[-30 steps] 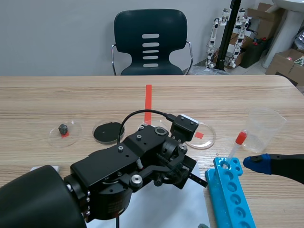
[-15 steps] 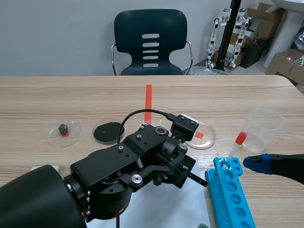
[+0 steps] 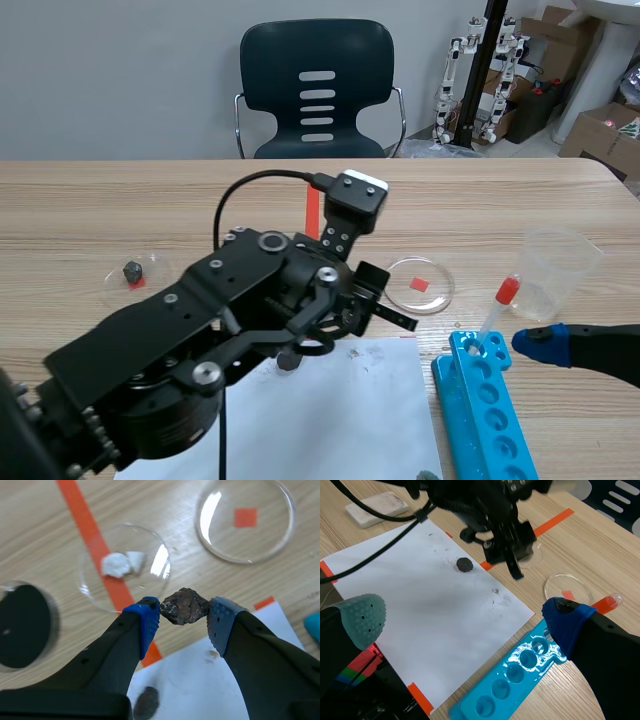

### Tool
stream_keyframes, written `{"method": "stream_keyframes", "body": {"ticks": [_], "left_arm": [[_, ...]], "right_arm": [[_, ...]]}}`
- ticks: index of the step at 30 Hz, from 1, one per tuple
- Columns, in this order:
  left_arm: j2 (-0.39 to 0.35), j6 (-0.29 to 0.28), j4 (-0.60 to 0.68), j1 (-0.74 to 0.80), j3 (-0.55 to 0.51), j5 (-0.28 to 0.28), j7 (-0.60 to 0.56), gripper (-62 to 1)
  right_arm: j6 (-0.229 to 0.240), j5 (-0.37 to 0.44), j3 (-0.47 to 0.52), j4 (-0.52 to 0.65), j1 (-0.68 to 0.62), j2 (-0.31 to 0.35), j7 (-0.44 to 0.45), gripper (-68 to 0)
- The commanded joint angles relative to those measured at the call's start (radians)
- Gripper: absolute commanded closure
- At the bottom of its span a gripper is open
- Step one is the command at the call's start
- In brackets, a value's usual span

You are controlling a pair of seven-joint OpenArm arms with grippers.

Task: Pick up the right mineral with the left hand

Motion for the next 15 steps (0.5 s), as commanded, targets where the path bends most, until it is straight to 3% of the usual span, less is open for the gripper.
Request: {"method": "stream_keyframes", "body": {"ticks": [1,10,15], "left_arm": [[-0.03,0.005,0.042,0.026,-0.017,0.001,-0.029,-10.0],[-0.185,-0.006,0.283,0.192,-0.192,0.0,-0.151,-10.0],[-0.253,-0.089,0.404,0.309,-0.314,-0.01,-0.227,-10.0]], "right_arm": [[0.0,0.01,0.007,0.008,0.003,0.005,0.018,-67.9],[0.0,0.01,0.007,0.008,0.003,0.005,0.018,-67.9],[0.0,0.01,0.007,0.008,0.003,0.005,0.018,-67.9]]}}
